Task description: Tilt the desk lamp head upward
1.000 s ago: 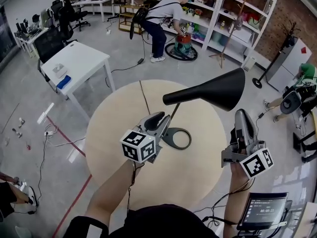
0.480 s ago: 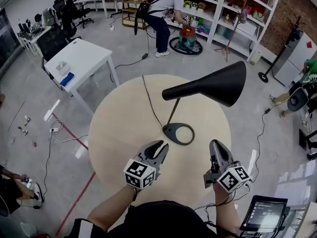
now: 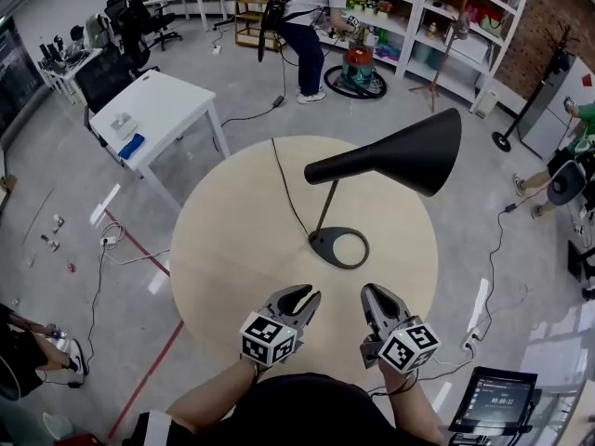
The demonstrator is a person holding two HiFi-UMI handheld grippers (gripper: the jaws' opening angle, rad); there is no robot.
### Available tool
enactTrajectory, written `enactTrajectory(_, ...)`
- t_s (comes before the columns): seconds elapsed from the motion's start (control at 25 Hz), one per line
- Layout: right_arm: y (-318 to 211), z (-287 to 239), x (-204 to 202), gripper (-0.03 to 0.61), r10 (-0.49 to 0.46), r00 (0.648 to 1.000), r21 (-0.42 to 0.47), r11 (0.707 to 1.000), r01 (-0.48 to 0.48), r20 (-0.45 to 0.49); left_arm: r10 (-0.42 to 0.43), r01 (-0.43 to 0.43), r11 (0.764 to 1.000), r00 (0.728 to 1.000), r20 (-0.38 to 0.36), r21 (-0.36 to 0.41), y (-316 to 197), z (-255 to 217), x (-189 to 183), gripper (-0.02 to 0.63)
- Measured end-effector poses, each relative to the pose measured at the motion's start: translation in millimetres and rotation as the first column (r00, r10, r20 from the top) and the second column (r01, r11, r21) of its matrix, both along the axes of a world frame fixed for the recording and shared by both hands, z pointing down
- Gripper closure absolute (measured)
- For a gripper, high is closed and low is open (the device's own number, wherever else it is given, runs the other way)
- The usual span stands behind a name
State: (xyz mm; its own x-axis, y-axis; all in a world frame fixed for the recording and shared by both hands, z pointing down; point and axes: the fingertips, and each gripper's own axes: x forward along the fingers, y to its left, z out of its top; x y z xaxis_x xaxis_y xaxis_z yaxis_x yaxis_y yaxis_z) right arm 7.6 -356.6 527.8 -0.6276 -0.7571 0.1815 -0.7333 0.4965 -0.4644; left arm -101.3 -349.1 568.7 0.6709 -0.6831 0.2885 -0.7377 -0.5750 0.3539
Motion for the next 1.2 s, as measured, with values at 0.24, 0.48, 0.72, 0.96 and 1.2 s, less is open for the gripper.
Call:
enactTrajectory(0.24, 4.2, 2.1, -5.2, 0.554, -0.004, 1.000, 0.005, 1.000, 0.005, -0.022, 0.009, -0.009, 1.000, 1.000, -0.007, -0.002, 1.1, 2.1, 2.6, 0.526)
enactTrajectory(0.48, 2.1, -2.7, -5.5, 0.554, 0.001, 0.999, 0.028, 1.000, 0.000, -0.048, 0.014, -0.014, 0.999, 1.000, 0.010, 0.030, -0.5, -3.5, 2.5, 0.526)
enactTrajectory(0.72, 5.1, 2.9, -11.7, 0.554, -0.008, 0.998, 0.013, 1.000, 0.008, -0.054, 0.023, -0.024, 0.999, 0.999, 0.024, 0.036, 0.0, -1.1, 1.0, 0.526)
enactTrajectory(0.96, 6.9, 2.6, -14.9, 0.554, -0.014, 0.998, 0.011, 1.000, 0.015, -0.067, 0.024, -0.025, 1.000, 1.000, 0.016, 0.016, 0.3, 2.5, 0.1, 0.526)
enactTrajectory(1.2, 7.7, 4.0, -18.1, 0.554, -0.022, 0.997, 0.008, 1.000, 0.022, -0.072, 0.033, -0.033, 0.999, 0.999, 0.011, 0.005, 0.9, 4.9, 1.3, 0.526)
